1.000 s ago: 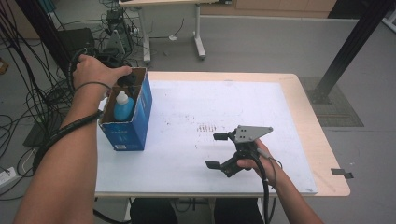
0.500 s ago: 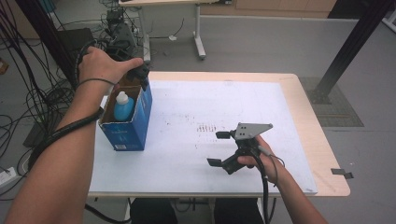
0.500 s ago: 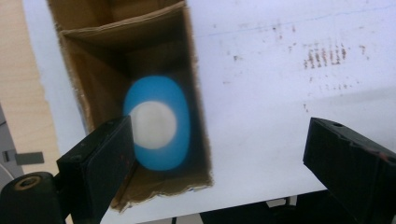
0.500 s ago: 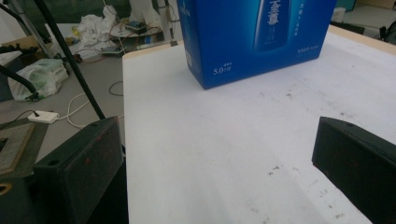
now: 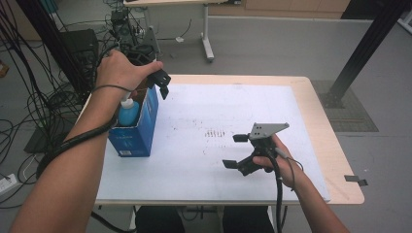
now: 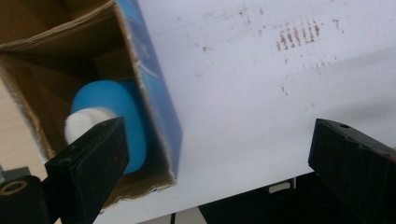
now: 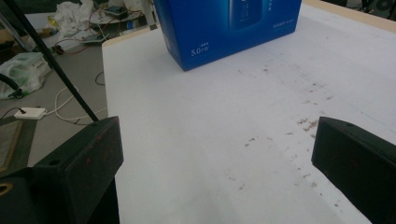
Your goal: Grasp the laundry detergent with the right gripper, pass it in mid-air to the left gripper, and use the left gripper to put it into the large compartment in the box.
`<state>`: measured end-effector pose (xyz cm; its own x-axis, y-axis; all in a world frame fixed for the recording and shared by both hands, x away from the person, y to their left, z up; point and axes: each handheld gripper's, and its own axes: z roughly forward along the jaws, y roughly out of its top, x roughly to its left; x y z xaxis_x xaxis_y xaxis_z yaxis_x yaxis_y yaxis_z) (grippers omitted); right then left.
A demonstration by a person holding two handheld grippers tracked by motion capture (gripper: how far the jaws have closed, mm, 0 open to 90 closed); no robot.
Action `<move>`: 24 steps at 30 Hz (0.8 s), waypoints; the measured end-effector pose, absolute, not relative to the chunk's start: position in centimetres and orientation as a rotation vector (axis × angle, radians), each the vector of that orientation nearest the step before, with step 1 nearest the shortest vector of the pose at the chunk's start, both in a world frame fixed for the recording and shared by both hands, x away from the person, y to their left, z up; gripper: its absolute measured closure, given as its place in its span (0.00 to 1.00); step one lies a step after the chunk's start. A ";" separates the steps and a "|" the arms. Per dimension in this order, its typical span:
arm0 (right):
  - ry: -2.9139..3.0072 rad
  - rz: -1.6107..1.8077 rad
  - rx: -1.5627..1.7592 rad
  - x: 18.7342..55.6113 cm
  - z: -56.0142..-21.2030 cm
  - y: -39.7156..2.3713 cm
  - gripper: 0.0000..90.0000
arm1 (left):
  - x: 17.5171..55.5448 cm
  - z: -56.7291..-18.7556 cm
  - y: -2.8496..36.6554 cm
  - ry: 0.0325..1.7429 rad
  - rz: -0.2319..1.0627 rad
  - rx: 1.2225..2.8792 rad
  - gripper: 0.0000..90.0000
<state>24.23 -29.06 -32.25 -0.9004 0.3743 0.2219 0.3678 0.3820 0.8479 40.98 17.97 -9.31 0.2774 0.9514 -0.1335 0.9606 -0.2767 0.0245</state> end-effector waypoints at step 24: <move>2.650 1.239 0.986 25.5 -28.5 -32.3 0.03 | 39.0 -12.1 10.5 1.549 -0.216 2.633 0.06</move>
